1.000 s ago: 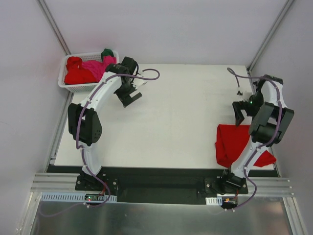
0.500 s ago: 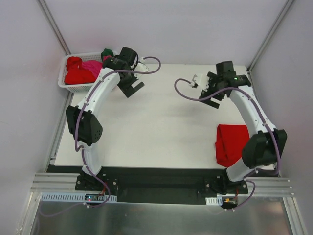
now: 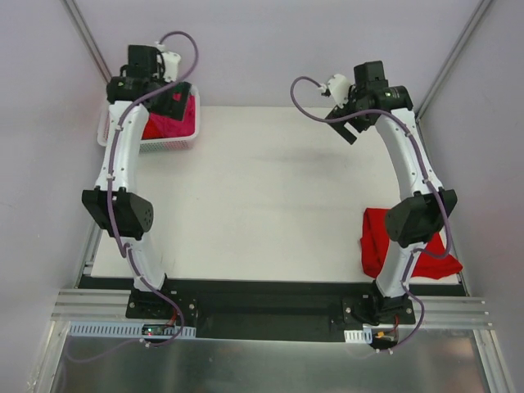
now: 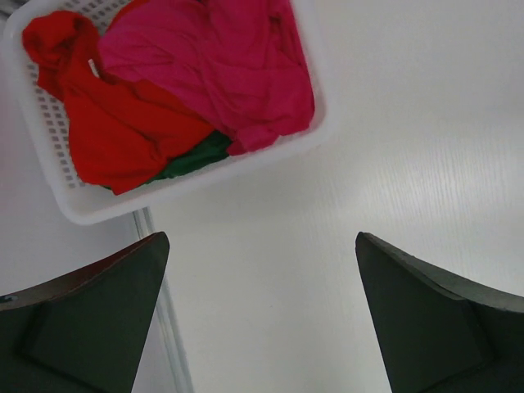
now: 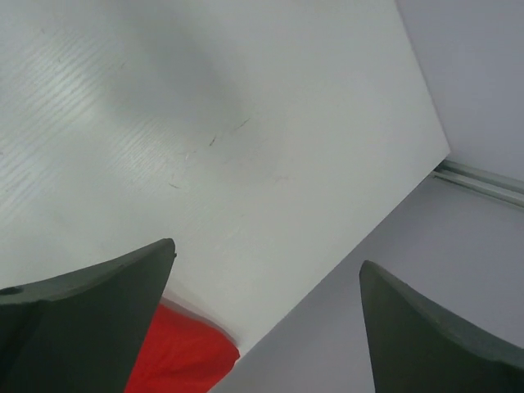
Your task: Fold and stack the t-shirts
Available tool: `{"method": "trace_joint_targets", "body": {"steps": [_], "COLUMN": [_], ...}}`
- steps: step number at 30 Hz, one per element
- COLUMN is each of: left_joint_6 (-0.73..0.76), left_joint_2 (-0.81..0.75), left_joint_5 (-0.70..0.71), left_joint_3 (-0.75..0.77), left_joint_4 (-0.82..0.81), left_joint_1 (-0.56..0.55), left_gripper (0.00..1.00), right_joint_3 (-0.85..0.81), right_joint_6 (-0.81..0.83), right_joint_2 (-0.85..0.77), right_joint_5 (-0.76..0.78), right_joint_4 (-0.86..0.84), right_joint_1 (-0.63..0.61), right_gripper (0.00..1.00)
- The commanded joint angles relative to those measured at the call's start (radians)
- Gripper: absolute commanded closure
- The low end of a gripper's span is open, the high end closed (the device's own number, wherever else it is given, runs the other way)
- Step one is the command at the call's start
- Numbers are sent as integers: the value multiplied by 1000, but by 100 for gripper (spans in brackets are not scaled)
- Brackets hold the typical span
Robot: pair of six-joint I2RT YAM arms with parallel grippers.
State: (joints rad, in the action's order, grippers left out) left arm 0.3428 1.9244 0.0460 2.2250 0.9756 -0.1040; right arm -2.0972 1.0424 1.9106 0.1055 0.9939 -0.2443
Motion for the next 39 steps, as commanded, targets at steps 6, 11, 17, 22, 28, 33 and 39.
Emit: {"method": "trace_joint_targets", "body": {"steps": [6, 11, 17, 22, 28, 33, 39], "left_joint_6": [-240, -243, -222, -225, -246, -257, -237], "left_joint_2": [-97, -59, -68, -76, -100, -137, -156], "left_joint_5": [-192, -189, -158, -123, -78, -86, -90], "left_joint_3": [-94, -31, -33, -70, -143, -215, -219], "left_joint_4": [-29, -31, -32, -35, -35, -60, -72], "left_joint_1": [72, 70, 72, 72, 72, 70, 72], "left_gripper": [1, 1, 1, 1, 1, 1, 1], "right_joint_3": [61, 75, 143, 114, 19, 40, 58], "right_joint_6": [-321, -407, -476, -508, -555, -567, -542], "right_joint_2": [-71, -90, -122, -104, -38, -47, -58], "right_joint_5": [51, 112, 132, 158, 184, 204, 270], "right_joint_4": [72, 54, 48, 95, 209, 200, 167], "right_joint_1": [-27, -30, -42, -64, -118, -170, -225], "right_gripper": [0, 0, 0, 0, 0, 0, 0]}}
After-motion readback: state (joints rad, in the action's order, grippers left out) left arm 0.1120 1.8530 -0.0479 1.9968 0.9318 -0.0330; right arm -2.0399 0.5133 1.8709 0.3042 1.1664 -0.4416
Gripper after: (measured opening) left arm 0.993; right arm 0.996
